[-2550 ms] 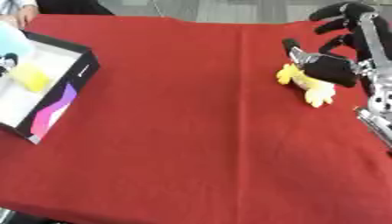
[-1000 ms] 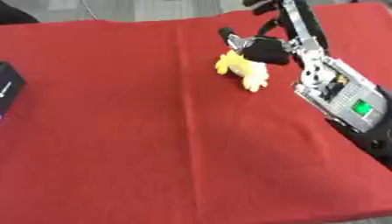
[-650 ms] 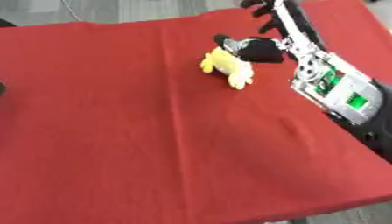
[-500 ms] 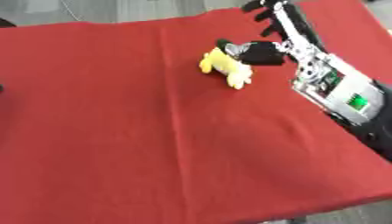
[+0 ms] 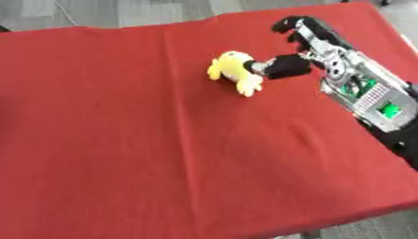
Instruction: Pick up the objects with one hand, pass them to the other hand, and then place them into the box on the other side of the table.
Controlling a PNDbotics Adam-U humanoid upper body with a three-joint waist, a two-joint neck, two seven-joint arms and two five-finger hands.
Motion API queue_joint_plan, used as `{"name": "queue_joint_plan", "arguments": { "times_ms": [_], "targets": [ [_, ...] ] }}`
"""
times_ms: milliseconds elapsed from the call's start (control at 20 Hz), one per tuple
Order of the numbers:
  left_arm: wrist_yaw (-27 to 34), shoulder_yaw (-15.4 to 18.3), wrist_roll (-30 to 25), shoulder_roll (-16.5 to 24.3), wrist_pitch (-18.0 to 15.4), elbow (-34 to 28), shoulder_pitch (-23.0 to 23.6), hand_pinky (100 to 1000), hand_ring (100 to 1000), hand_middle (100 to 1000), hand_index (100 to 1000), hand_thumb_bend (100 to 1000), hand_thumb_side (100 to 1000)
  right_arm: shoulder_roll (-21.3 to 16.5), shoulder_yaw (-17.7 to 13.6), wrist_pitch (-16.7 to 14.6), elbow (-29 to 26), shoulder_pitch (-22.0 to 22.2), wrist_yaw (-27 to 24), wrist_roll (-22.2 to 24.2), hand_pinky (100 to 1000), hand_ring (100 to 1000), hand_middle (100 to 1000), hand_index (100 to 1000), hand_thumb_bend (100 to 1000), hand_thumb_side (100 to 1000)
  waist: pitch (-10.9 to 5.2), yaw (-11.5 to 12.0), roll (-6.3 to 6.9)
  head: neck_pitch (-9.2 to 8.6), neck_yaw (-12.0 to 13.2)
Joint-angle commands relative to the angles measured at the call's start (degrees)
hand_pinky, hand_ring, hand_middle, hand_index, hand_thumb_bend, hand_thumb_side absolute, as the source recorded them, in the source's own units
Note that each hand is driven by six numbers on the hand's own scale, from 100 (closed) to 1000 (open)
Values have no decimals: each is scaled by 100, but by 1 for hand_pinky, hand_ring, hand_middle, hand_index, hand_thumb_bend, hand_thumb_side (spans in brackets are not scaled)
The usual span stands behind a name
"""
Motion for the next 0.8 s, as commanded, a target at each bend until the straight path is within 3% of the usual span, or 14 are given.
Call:
{"name": "queue_joint_plan", "arguments": {
  "times_ms": [50, 400, 800],
  "targets": [
    [22, 21, -3, 223, -8, -29, -76, 922, 676, 622, 699, 100, 445, -262, -133, 71, -87, -135, 168, 391, 771, 835, 820, 843, 565, 400, -183, 13, -55, -9, -41],
    [23, 3, -29, 163, -10, -8, -142, 923, 670, 610, 689, 100, 443, -268, -95, 77, 108, -327, 455, 791, 751, 812, 786, 830, 627, 419, -127, 120, -50, -9, -166],
    [78, -1, -19, 93, -40, -76, -221, 923, 664, 600, 683, 100, 446, -156, 15, 77, 539, -499, 688, 732, 769, 812, 784, 831, 618, 411, -12, 254, -57, -9, -313]
  ]
}}
